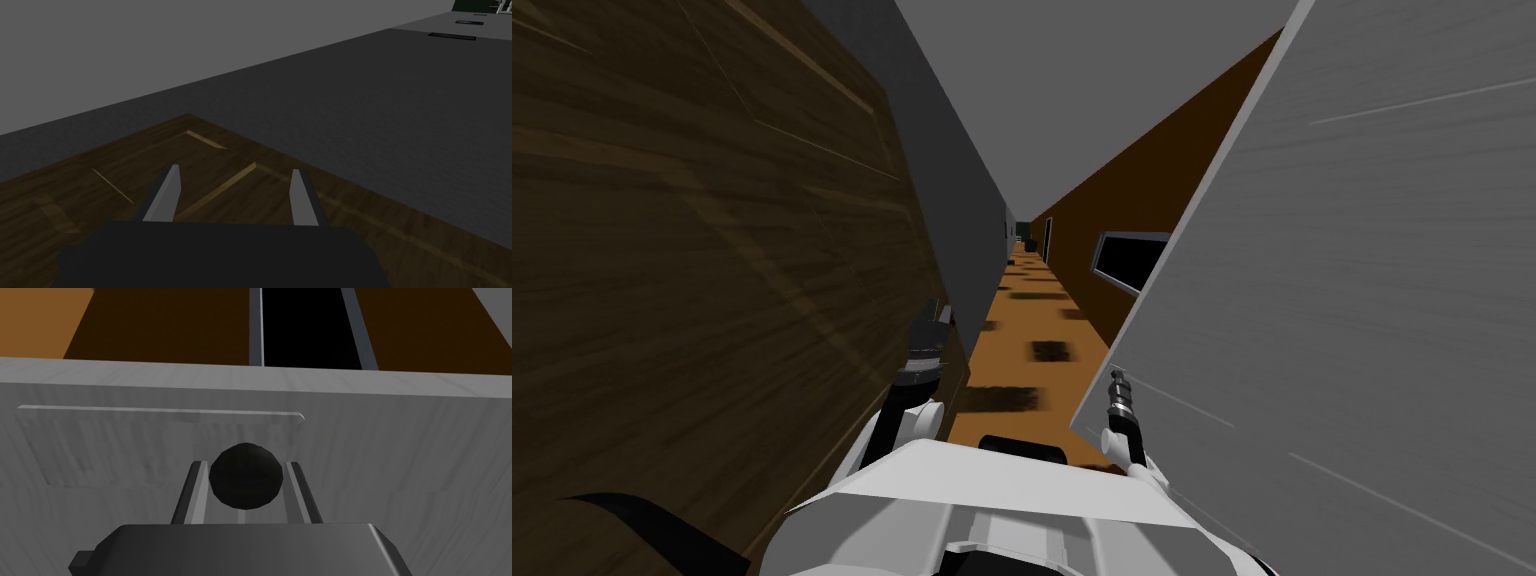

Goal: Push the door open

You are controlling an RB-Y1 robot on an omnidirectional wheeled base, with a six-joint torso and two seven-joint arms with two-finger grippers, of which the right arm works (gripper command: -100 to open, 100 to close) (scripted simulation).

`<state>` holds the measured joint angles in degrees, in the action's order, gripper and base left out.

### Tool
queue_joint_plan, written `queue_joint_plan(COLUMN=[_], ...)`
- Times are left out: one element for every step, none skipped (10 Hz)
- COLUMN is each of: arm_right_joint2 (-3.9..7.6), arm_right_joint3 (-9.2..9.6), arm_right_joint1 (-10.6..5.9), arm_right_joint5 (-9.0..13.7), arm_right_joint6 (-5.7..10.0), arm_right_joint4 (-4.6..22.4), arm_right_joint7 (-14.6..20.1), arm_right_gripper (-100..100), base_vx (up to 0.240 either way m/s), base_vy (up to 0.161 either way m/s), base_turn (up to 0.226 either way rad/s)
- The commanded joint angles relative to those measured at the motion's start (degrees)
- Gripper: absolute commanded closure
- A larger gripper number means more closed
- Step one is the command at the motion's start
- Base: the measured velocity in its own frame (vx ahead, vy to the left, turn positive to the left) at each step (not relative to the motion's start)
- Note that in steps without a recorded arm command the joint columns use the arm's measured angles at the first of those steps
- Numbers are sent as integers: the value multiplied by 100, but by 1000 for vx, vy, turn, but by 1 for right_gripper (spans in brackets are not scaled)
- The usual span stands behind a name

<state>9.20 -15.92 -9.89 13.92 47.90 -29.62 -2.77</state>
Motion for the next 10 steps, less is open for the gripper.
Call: queue_joint_plan(arm_right_joint2=[40,52,66,81,96,110,124,137,148,158], arm_right_joint3=[-83,-138,-196,-257,-319,-380,-438,-492,-541,-583], arm_right_joint1=[11,16,21,27,33,38,44,49,53,57], arm_right_joint5=[54,90,129,169,210,250,288,324,356,384], arm_right_joint6=[2,5,8,11,14,17,20,22,25,27], arm_right_joint4=[-35,-28,-20,-12,-4,4,12,19,26,31], arm_right_joint7=[-23,-45,-69,-93,-118,-143,-167,-189,-208,-225], arm_right_gripper=[100,100,100,100,100,100,100,100,100,100], base_vx=[189,206,206,196,211,215,198,180,200,206], base_vy=[4,-2,5,-3,9,-18,-7,8,-11,-7], base_turn=[-32,-46,-38,-47,-35,-64,-49,-27,-41,-35])
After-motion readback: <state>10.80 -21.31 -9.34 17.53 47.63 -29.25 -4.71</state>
